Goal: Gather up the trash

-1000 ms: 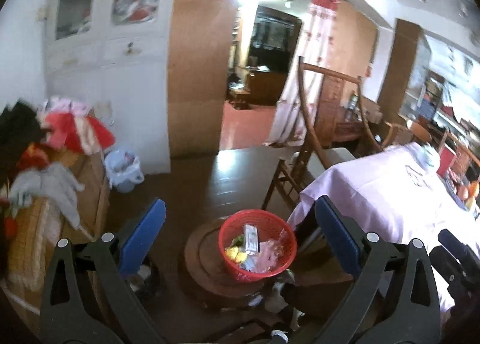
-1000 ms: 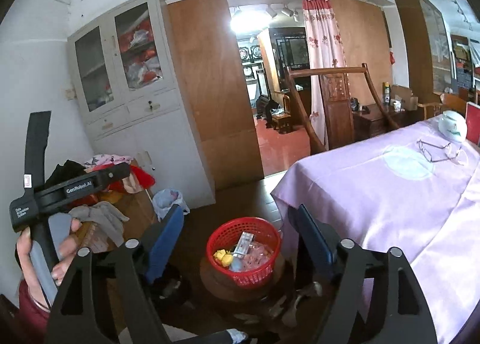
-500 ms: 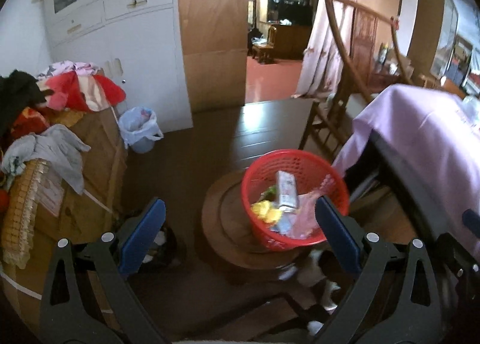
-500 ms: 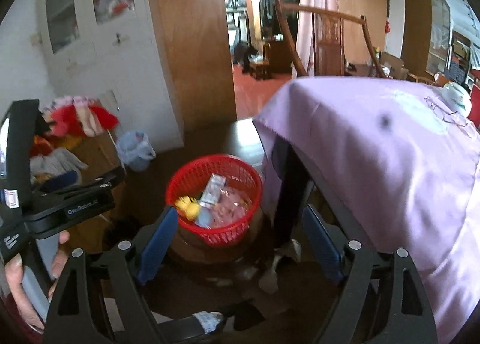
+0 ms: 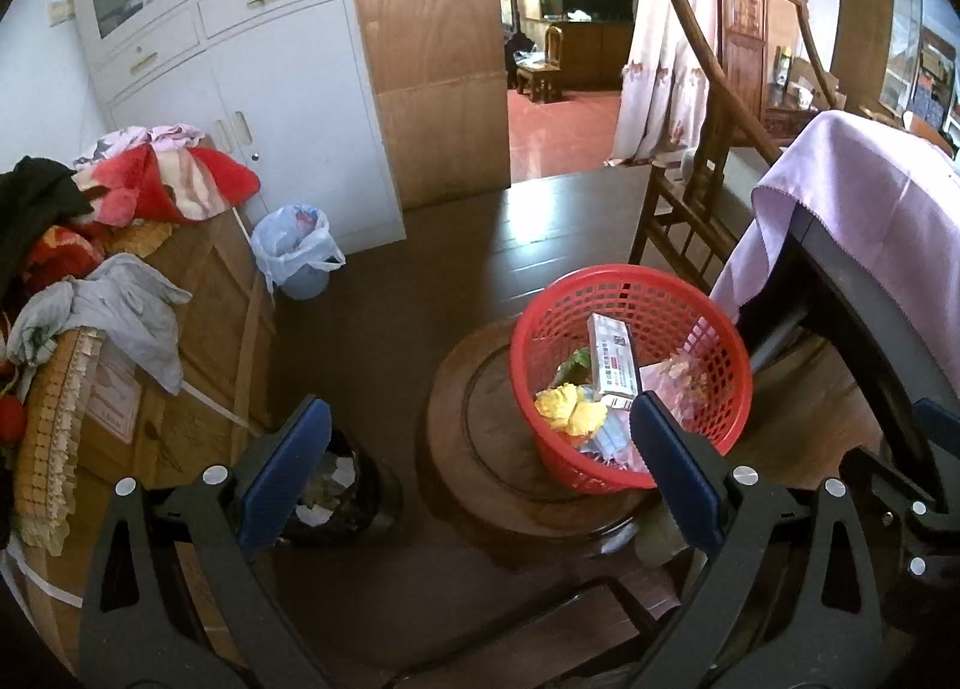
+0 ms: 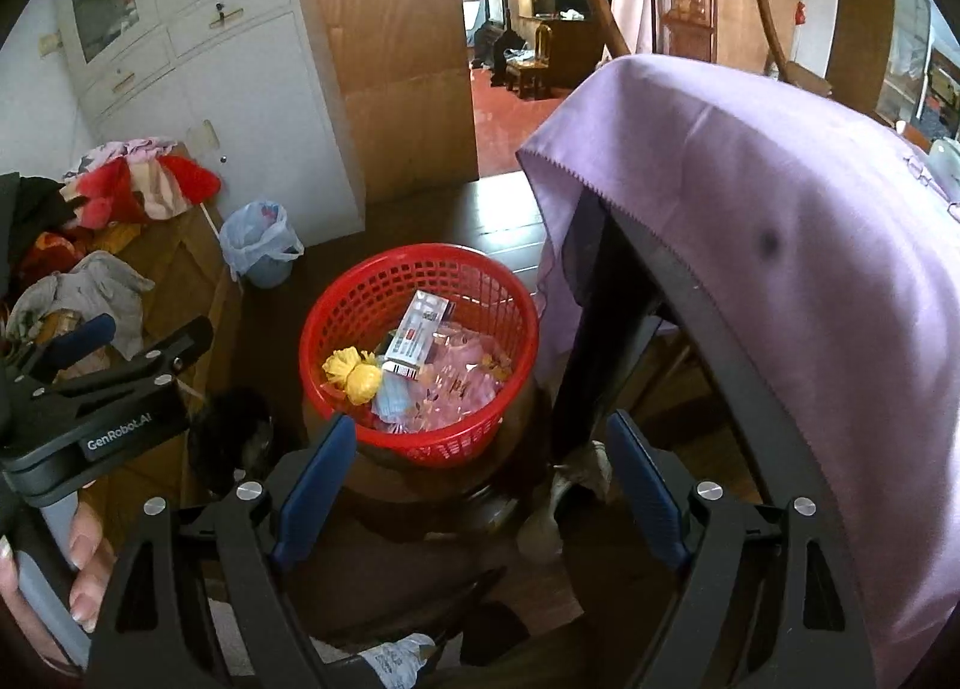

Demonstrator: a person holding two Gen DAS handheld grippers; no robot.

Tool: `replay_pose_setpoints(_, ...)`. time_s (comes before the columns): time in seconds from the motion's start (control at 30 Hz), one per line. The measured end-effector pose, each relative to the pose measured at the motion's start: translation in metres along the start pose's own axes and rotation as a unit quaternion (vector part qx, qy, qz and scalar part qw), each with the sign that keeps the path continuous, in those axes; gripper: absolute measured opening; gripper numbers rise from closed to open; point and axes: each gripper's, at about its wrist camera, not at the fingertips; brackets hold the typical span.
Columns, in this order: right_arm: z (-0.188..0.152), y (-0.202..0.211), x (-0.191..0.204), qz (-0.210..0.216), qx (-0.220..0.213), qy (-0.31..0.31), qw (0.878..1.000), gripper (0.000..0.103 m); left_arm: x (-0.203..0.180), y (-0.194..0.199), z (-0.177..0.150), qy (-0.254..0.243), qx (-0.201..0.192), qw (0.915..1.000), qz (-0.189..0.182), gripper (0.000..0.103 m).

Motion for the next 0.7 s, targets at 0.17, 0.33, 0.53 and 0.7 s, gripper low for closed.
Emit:
replay_pose_setpoints(0.17, -0.0028, 0.0032, -0.0013, 0.007, -0.002, -0.004, 1.0, 0.083, -0.0012, 0.0014, 0.001, 0.0, 0.002, 1.0, -0.004, 0.096)
replay_pose_setpoints(0.33, -0.0035, 0.0051, -0.0001, 0.01, -0.003, -0.003, 1.0, 0.083, -0.0043, 0.0059, 0.0002, -0.006, -0.002, 1.0, -0.005, 0.096)
replay_pose_setpoints(0.53, -0.0028, 0.0076, -0.0001, 0.009, -0.005, -0.004, 1.0, 0.084, -0.0046, 0.0081, 0.0019, -0.004, -0.004, 1.0, -0.005, 0.096)
replay_pose_setpoints(0.7, -0.0018, 0.0093, 0.0002, 0.009, -0.006, -0.003, 1.0, 0.084, -0.0045, 0.0087, 0.0019, -0.007, -0.004, 1.0, -0.005, 0.096)
Point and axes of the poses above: each gripper's, at about its wrist camera, not at the fingertips, and y roughly against the way its jaws point, x to its left, z to its top, and after that the axes turned 12 degrees about y, right-handed
